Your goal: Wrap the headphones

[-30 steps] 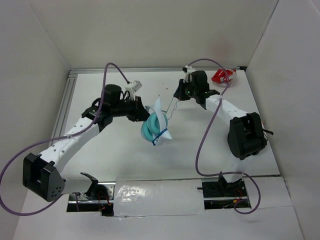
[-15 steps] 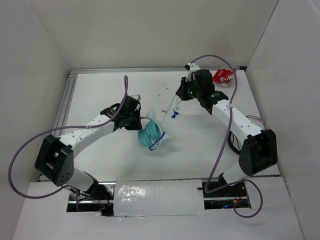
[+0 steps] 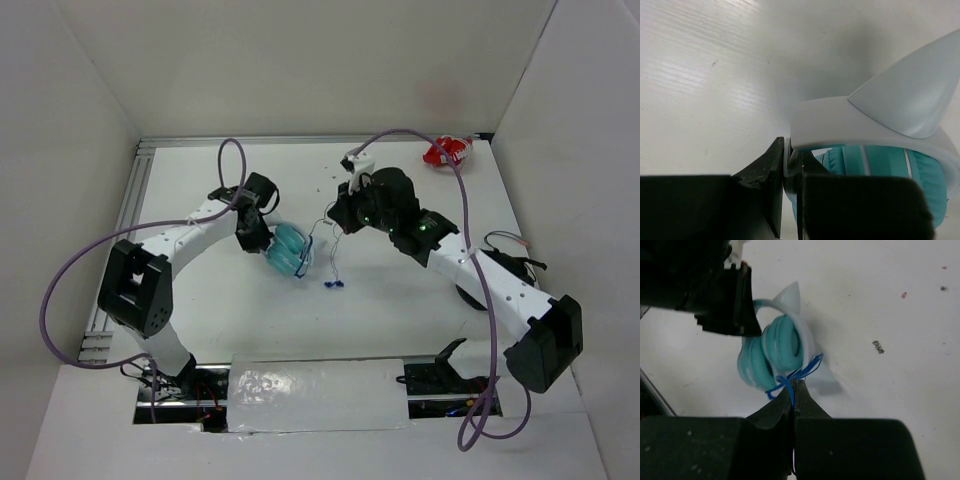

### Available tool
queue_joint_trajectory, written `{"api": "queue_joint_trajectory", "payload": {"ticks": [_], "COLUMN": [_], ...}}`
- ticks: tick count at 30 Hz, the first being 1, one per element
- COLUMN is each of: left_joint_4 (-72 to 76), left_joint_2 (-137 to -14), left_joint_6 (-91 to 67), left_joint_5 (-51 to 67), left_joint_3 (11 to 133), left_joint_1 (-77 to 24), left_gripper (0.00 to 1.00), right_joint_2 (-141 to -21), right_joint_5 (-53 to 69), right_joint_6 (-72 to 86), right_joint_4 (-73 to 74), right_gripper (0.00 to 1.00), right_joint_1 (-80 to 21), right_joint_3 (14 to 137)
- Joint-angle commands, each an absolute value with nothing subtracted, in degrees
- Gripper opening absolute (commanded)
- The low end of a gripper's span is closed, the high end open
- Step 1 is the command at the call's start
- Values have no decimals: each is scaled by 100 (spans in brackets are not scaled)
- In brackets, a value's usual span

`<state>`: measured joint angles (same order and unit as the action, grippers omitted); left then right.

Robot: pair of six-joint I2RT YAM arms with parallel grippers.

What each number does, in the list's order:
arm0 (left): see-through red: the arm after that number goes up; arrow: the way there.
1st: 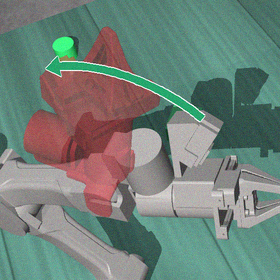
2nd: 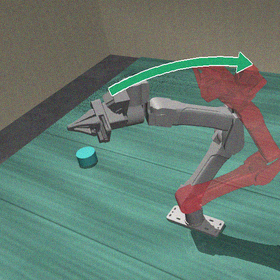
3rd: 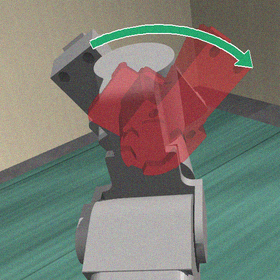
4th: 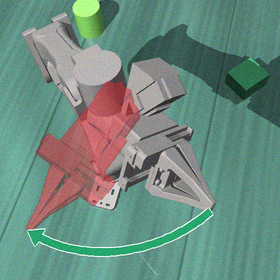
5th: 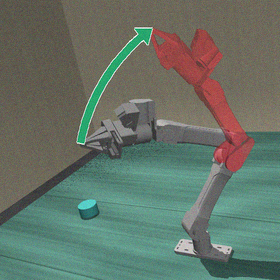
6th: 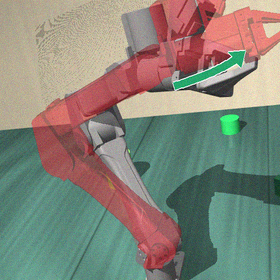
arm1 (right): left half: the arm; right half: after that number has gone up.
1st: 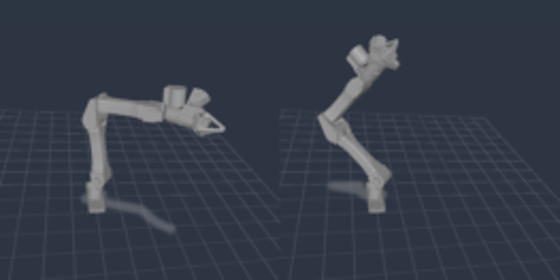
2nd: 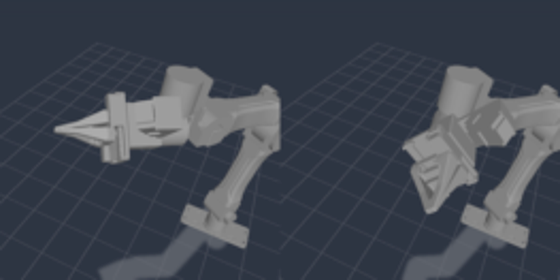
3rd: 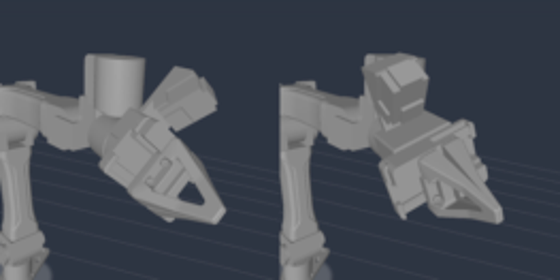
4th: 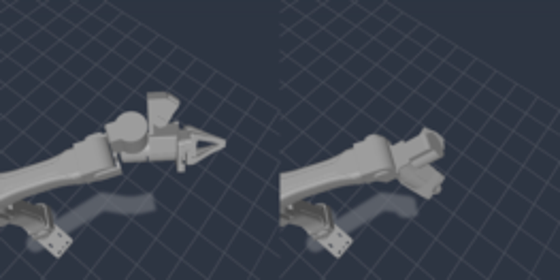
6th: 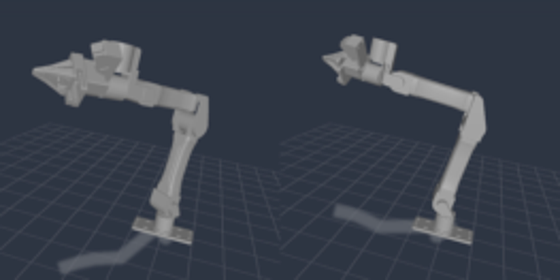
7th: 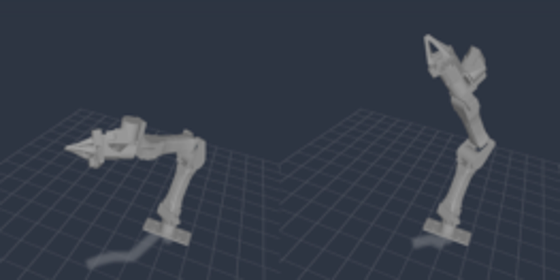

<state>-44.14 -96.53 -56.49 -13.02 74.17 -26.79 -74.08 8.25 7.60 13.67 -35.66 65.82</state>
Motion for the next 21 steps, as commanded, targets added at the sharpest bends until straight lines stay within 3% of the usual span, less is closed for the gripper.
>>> {"api": "queue_joint_trajectory", "payload": {"ticks": [1,11,21], "left_joint_4": [-4474,-5265,-3395], "left_joint_2": [-9528,-9940,-9545], "left_joint_6": [-6152,-7137,-6364], "left_joint_5": [-1204,-1679,93], "left_joint_3": [7708,8569,8437], "left_joint_1": [-2444,-2285,-1452], "left_gripper": [0,0,0], "right_joint_2": [-7163,-7233,-7795], "right_joint_5": [1097,2934,3437], "right_joint_6": [721,185,-289], "right_joint_4": [1433,1257,1116], "right_gripper": [0,0,0], "right_joint_1": [-3822,-4745,-5290], "right_joint_3": [6399,6486,6372]}}
